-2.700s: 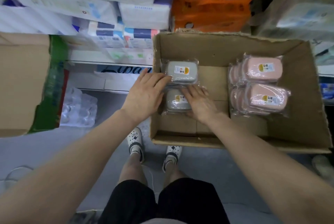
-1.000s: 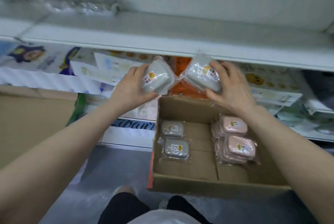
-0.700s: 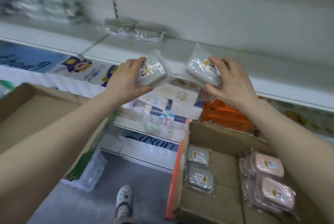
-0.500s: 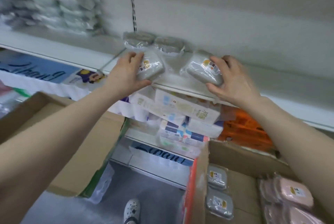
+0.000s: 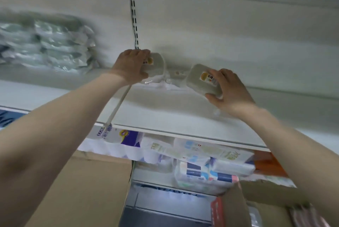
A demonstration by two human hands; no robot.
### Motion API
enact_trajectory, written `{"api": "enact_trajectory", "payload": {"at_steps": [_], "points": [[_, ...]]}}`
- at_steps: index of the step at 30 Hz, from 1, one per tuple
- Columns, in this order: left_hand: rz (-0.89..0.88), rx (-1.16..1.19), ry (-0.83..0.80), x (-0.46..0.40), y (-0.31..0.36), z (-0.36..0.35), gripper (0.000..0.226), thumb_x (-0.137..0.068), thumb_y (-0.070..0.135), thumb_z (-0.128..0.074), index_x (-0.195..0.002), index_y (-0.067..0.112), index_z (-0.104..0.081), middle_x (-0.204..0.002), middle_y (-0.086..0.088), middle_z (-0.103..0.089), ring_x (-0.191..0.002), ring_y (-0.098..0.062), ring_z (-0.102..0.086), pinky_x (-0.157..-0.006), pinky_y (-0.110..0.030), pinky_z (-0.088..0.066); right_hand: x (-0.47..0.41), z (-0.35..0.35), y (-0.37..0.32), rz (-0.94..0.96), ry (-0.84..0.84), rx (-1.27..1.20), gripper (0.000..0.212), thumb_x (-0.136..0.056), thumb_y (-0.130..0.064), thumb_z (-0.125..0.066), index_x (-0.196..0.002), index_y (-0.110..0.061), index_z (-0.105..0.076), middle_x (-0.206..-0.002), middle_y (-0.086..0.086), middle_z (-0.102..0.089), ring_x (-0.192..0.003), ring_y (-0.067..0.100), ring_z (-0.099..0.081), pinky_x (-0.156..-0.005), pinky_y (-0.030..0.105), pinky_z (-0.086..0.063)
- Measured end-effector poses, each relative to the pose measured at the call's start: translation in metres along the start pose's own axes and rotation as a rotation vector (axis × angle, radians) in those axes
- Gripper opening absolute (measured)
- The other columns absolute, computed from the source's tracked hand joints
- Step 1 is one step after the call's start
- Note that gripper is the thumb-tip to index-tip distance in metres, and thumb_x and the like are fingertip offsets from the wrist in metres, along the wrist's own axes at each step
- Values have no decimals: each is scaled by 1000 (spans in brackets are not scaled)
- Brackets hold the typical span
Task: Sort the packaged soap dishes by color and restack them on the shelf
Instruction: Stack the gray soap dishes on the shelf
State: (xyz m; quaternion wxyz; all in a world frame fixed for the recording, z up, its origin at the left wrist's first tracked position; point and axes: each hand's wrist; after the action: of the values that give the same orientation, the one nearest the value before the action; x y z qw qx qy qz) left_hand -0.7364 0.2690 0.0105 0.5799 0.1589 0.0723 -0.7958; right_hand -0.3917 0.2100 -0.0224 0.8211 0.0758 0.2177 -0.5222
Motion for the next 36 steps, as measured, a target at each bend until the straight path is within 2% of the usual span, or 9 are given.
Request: {"api": "enact_trajectory", "payload": {"at_steps": [3, 7, 10, 13, 18, 21, 24, 28, 36], "points": [[-47, 55, -59, -16, -18, -8, 64, -77, 25, -70, -134, 17, -43, -130, -9, -56, -116, -34, -52, -101, -39, -40, -26, -2, -3, -5, 1, -17, 69, -81, -46, -56, -142, -19, -38, -124, 11, -48, -110, 33, -47, -95, 38, -40], [-119, 149, -94, -26, -31, -20, 45, -82, 15, -65, -125, 12, -51, -124, -9, -56, -114, -31, -51, -97, -33, -37, -62, -2, -13, 0, -52, -69, 66, -85, -35, -65, -143, -19, -38, -130, 11, -46, -116, 32, -45, -98, 33, -35], [-228, 51, 48, -27, -37, -31, 44, -81, 13, -62, -124, 6, -54, -126, -18, -53, -117, -39, -49, -102, -43, -40, -85, -7, -19, 32, -125, -97, 63, -87, -29, -65, -144, -20, -40, -133, 9, -47, -123, 30, -43, -104, 32, -33], [-221, 41, 154, -19, -35, -35, 47, -80, 8, -61, -126, 6, -54, -126, -19, -54, -115, -40, -52, -96, -48, -45, -103, -19, -22, 110, -166, -74, 51, -89, -15, -61, -139, -16, -50, -129, 9, -52, -123, 29, -44, -107, 30, -30], [-204, -29, 181, -11, -35, -44, 66, -78, 33, -72, -136, 11, -47, -136, -13, -49, -126, -38, -45, -102, -49, -40, -107, -40, -25, 141, -62, -44, 47, -91, 0, -53, -138, -9, -53, -134, 14, -53, -122, 31, -44, -113, 29, -22], [-218, -81, 146, -11, -35, -46, 87, -65, 41, -83, -138, 13, -45, -138, -11, -47, -127, -37, -42, -104, -47, -37, -104, -51, -29, 145, -33, -29, 50, -92, -25, -55, -139, -10, -49, -138, 14, -48, -126, 32, -41, -115, 37, -26], [-199, -142, 195, -13, -32, -52, 86, -66, 40, -82, -139, 17, -43, -137, -9, -47, -126, -35, -42, -102, -45, -36, -102, -64, -32, 90, -94, 42, 80, -80, -56, -61, -146, -17, -37, -145, 11, -39, -133, 38, -35, -112, 50, -33], [-147, -187, 243, -18, -24, -62, 82, -69, 40, -80, -138, 20, -40, -135, -9, -47, -124, -35, -42, -101, -45, -35, -102, -79, -36, 38, -33, 139, 86, -74, -48, -76, -144, -18, -36, -144, 13, -40, -131, 42, -37, -106, 54, -38], [-93, -204, 221, -24, -17, -65, 80, -73, 41, -76, -140, 21, -37, -138, -8, -43, -128, -34, -38, -106, -45, -31, -104, -80, -42, -11, 4, 221, 84, -73, -48, -78, -141, -16, -43, -141, 11, -45, -127, 41, -42, -97, 50, -44]]}}
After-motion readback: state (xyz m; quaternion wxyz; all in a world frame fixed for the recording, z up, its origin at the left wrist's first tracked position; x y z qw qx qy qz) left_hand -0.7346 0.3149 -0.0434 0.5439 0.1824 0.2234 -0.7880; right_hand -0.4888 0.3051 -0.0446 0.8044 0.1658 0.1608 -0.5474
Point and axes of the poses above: each hand's wrist, its own x-axis away from the middle knuckle, its own z-axis out of the back of the hand, y = z × x
